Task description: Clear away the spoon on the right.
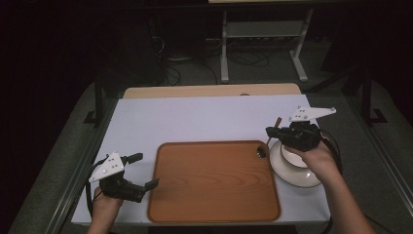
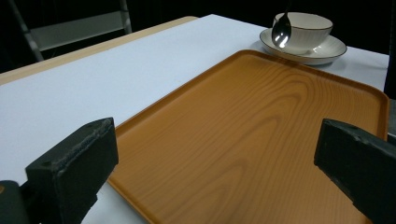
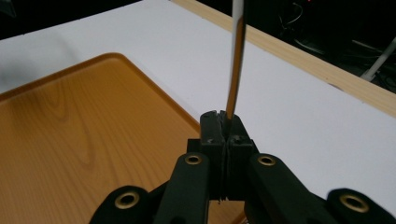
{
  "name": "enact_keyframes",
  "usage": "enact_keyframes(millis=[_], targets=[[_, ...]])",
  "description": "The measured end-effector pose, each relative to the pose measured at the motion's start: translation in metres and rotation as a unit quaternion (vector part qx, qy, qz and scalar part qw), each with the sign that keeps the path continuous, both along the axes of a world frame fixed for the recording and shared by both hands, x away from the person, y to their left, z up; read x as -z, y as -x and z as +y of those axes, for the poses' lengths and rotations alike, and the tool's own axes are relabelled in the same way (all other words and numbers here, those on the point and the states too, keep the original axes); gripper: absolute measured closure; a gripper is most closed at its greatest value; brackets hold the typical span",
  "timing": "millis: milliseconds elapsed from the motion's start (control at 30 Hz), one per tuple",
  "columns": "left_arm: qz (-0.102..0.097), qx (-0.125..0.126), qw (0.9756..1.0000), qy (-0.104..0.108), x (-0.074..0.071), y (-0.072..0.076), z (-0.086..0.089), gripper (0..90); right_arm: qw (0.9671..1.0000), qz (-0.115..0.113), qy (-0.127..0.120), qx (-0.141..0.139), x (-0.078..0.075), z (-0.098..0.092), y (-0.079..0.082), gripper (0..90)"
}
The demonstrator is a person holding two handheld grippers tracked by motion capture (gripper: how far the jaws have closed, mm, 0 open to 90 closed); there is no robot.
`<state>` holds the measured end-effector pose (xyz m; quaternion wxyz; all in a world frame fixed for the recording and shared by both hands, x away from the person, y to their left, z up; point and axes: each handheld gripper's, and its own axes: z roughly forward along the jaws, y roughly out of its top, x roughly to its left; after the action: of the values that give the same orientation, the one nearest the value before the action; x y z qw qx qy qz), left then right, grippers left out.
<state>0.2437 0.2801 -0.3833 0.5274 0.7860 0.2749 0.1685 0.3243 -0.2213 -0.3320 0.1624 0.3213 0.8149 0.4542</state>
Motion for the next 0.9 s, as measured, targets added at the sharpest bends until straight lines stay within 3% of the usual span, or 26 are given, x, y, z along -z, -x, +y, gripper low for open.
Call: enact_keyframes(millis=[367, 800, 900], targets=[[0.0, 0.0, 1.0, 0.001, 0.0, 0.0, 0.0, 0.0, 0.9992, 0.014, 0.03, -0.024, 0.012, 0.014, 0.005, 88.4], [0.0, 0.001, 1.0, 0.001, 0.0, 0.0, 0.0, 0.0, 0.9956, 0.034, 0.076, -0.042, 0.028, 0.03, 0.006, 88.4], [0.0, 0.0, 1.0, 0.0, 0.0, 0.0, -0.001, 0.0, 0.9955, 0.034, 0.077, -0.044, 0.029, 0.032, 0.006, 88.3]])
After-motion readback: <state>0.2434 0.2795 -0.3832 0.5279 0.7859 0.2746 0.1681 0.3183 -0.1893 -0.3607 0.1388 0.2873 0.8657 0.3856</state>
